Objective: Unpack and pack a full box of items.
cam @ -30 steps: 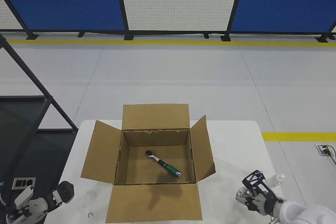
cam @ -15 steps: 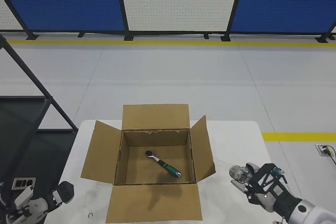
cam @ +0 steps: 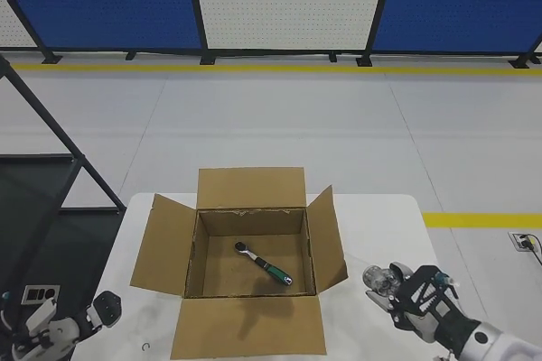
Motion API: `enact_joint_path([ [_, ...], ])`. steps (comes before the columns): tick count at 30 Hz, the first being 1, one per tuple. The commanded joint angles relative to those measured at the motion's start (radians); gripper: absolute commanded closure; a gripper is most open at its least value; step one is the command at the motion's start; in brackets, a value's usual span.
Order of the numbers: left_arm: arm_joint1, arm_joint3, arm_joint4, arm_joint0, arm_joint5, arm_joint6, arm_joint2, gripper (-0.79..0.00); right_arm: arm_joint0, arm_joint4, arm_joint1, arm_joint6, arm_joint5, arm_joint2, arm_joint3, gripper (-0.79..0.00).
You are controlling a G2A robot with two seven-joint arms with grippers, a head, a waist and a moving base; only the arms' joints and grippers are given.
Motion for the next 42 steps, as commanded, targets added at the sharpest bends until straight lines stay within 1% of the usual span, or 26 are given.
enact_joint_path([
  [1,0.001,-0.017,0.011,-0.003,0.006,0.002,0.007,-0.785,0.043,-0.026,-0.001,-0.045,0.009,-0.032,0.0,0.0],
  [4,0.0,-0.028,0.017,-0.006,0.008,0.009,0.015,-0.785,0.12,-0.054,-0.003,-0.1,0.019,-0.095,0.0,0.0],
  [7,-0.001,-0.029,0.008,-0.005,0.003,0.018,0.017,-0.785,0.202,-0.059,-0.006,-0.084,0.031,-0.179,0.0,0.0],
  [10,-0.003,-0.025,-0.013,0.007,-0.006,0.03,0.012,-0.785,0.287,-0.043,-0.011,-0.006,0.066,-0.278,0.0,0.0],
  [13,-0.005,-0.021,-0.025,0.025,-0.017,0.03,-0.001,-0.785,0.372,-0.036,-0.02,0.089,0.123,-0.381,0.011,0.0],
  [16,-0.007,-0.016,-0.036,0.043,-0.028,0.031,-0.014,-0.785,0.485,-0.056,-0.034,0.159,0.179,-0.49,0.077,0.0],
  [18,-0.009,-0.014,-0.044,0.053,-0.034,0.032,-0.022,-0.785,0.559,-0.069,-0.047,0.184,0.225,-0.566,0.123,0.0],
  [23,-0.013,-0.015,-0.059,0.075,-0.05,0.039,-0.031,-0.785,0.735,-0.105,-0.09,0.258,0.378,-0.724,0.275,0.0],
  [27,-0.017,-0.019,-0.073,0.09,-0.061,0.044,-0.041,-0.785,0.843,-0.083,-0.131,0.26,0.469,-0.83,0.407,0.0],
  [30,-0.02,-0.02,-0.09,0.096,-0.072,0.056,-0.048,-0.785,0.908,-0.085,-0.161,0.255,0.537,-0.894,0.513,0.0],
  [34,-0.024,-0.025,-0.11,0.102,-0.074,0.072,-0.051,-0.785,0.968,-0.035,-0.203,0.22,0.609,-0.959,0.636,0.0],
  [37,-0.024,-0.025,-0.11,0.102,-0.074,0.072,-0.051,-0.785,1.001,0.03,-0.224,0.182,0.574,-0.974,0.685,0.0],
  [42,-0.024,-0.025,-0.11,0.102,-0.074,0.072,-0.051,-0.785,1.001,0.03,-0.224,0.182,0.574,-0.974,0.685,0.0],
])
